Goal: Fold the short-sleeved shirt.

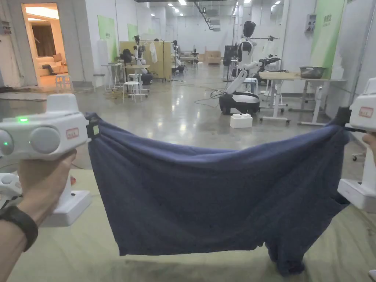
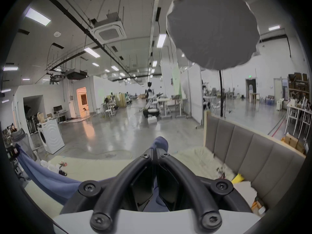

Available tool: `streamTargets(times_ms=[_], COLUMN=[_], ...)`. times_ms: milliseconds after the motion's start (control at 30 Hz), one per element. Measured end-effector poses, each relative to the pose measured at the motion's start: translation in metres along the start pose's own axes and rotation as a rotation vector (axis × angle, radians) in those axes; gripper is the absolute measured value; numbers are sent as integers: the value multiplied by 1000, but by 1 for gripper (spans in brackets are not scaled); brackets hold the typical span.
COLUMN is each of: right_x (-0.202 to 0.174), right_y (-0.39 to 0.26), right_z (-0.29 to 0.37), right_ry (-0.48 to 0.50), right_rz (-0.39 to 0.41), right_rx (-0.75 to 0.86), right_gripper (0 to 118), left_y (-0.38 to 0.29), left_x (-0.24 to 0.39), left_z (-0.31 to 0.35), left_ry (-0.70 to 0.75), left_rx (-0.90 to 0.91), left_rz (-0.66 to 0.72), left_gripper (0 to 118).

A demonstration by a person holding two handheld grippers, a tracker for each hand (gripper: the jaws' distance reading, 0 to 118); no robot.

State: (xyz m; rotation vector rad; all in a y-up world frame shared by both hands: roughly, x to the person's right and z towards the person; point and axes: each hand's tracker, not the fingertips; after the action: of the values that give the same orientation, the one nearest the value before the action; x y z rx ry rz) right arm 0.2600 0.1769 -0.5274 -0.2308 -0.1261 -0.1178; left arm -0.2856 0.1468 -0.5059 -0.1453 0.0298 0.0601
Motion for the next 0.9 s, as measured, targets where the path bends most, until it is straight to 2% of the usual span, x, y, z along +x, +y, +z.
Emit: streamTargets(times_ms=[200, 233, 367, 433, 500, 533, 667, 867, 900], right_x=[17, 19, 44, 58, 74, 82, 108, 122, 123], right_y=[-84, -93, -137, -165, -194, -214, -285, -375, -387], right_z=[20, 41, 112, 157, 197, 218, 279, 338, 343], right_ry=[36, 42, 71, 89, 90, 86, 68, 7, -5], right_rz=[-8, 13, -40, -22, -60, -113, -199, -256, -238], right_rx=[-108, -96, -79, -89, -105, -108, -238, -431, -459], right_gripper=[0, 0, 0, 0, 0, 0, 0, 0, 0], left_y=[-85, -94, -127, -154, -177, -189, -243, -318, -330], left_x=[-6, -9, -21, -39, -48, -51, -57, -71, -72], left_z=[31, 46, 120, 159, 202, 225, 297, 345, 347], left_ry=[-47, -52, -98, -126, -121, -134, -74, -52, -51], left_rx=[-102, -100, -104, -131, -114, -132, -171, -365, -394], left_rz=[101, 105, 99, 99, 111, 118, 73, 171, 174], left_gripper=[0, 0, 0, 0, 0, 0, 0, 0, 0])
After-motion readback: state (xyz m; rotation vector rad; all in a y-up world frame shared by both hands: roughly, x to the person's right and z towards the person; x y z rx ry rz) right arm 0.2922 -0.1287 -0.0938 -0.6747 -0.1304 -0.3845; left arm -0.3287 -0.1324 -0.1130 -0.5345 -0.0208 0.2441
